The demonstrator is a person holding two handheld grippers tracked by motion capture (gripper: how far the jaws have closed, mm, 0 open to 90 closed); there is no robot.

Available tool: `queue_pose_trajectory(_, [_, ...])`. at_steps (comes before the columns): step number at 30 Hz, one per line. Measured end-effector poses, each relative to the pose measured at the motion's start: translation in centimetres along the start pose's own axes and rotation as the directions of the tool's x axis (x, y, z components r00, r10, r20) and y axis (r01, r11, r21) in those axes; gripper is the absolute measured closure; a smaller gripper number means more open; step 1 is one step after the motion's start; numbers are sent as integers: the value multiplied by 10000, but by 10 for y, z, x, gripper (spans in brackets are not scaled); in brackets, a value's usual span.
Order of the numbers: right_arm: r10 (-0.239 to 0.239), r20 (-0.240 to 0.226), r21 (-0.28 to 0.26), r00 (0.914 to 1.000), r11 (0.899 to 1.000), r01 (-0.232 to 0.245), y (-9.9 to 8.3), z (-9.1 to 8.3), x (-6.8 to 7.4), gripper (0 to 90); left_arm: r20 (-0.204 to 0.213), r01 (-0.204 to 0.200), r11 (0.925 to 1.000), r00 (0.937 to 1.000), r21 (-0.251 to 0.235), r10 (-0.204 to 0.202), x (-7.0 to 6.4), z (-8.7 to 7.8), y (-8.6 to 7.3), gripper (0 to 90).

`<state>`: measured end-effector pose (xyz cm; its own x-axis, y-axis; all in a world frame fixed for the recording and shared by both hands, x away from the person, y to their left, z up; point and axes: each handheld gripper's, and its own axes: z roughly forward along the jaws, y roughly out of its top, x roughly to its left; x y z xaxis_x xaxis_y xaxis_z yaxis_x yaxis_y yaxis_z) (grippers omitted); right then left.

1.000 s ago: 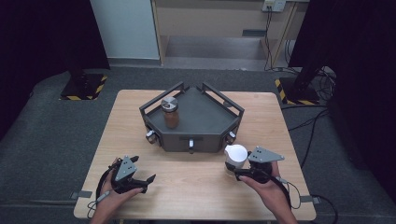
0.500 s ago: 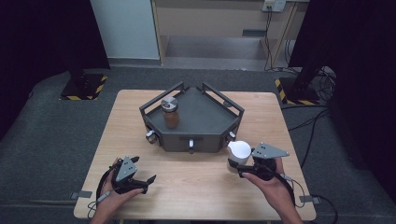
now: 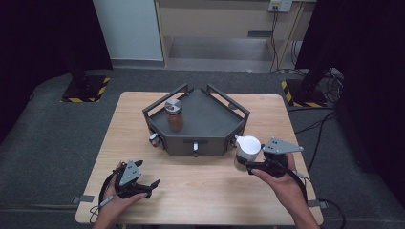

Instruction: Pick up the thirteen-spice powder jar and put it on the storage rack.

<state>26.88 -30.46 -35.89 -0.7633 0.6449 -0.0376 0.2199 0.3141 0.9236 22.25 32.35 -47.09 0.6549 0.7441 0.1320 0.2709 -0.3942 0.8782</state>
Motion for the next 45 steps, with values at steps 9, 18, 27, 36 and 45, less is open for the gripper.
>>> queue_pose_trajectory(9, [-200, -133, 3, 9997, 9998, 200, 19, 0, -4, 313, 38, -34, 10000, 10000, 58, 33, 1, 1, 0, 26])
queue_pose_trajectory(18, [-232, -217, -39, 9995, 9997, 231, 35, 2, -9, 313, -3, -7, 10000, 10000, 45, 7, 2, -1, -1, 26])
queue_pose_trajectory(27, [-309, -254, -175, 9992, 9994, 304, 56, 4, -14, 313, 47, -59, 9999, 10000, 84, 58, 1, 0, 0, 26])
queue_pose_trajectory(36, [-417, -281, -404, 9987, 9984, 405, 74, 19, -19, 313, 77, -56, 10000, 10000, 67, 56, 1, 0, 0, 25])
queue_pose_trajectory(45, [-504, -363, -511, 9981, 9975, 485, 87, 42, -23, 313, 74, -58, 10000, 10000, 67, 57, 2, 0, -1, 24])
